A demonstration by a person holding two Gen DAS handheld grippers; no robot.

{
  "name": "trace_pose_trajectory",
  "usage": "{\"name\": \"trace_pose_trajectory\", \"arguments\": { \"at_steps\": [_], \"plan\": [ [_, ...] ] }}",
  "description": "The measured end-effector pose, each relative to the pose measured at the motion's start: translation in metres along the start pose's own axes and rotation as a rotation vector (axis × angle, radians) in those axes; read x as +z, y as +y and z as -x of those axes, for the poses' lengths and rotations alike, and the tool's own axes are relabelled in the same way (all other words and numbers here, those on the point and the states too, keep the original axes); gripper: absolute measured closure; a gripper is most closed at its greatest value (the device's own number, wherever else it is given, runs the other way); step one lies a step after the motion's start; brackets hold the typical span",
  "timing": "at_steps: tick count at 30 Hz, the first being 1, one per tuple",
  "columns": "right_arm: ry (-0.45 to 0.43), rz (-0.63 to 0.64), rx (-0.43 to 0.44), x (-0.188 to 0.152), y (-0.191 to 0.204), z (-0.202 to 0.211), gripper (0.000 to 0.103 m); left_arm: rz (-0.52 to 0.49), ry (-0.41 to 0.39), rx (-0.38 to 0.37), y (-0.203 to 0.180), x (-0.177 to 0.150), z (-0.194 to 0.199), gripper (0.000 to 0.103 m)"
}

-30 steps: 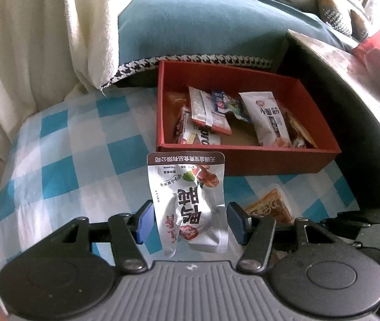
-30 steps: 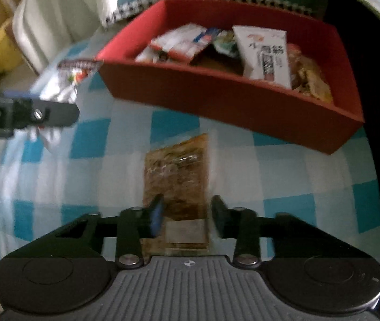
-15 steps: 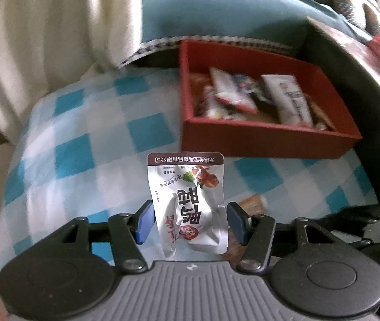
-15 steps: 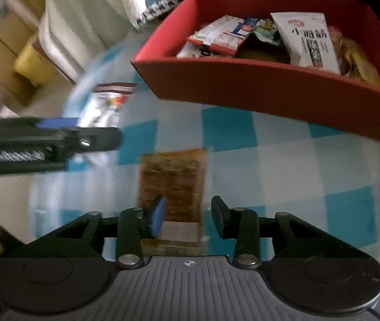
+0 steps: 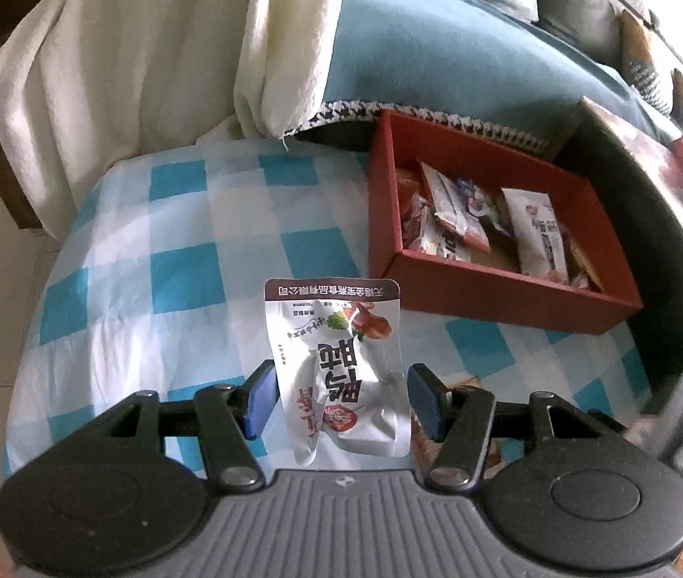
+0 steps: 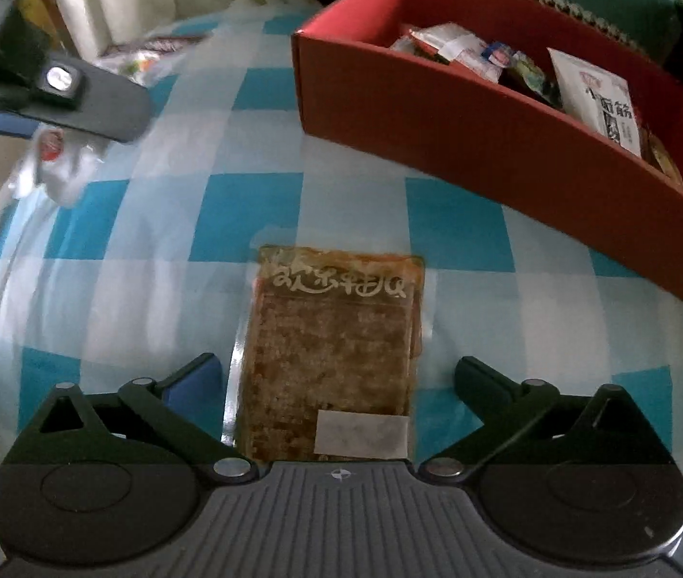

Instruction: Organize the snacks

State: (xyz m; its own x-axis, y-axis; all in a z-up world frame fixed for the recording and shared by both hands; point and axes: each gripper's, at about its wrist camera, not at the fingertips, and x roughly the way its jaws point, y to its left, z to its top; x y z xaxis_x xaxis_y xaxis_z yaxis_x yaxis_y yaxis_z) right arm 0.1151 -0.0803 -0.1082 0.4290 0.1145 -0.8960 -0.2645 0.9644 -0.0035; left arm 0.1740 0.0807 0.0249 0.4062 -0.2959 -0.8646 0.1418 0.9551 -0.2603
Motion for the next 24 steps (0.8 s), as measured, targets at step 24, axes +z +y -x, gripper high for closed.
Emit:
{"name": "trace_pose_trajectory", "arguments": {
  "at_steps": [24],
  "plan": [
    [-0.25,-0.171,0.112,0.0,-0.092,0.085,0.031,-0.105,-0.006,0.028,-0.045,0.002,-0.018,0.052]
  ]
}}
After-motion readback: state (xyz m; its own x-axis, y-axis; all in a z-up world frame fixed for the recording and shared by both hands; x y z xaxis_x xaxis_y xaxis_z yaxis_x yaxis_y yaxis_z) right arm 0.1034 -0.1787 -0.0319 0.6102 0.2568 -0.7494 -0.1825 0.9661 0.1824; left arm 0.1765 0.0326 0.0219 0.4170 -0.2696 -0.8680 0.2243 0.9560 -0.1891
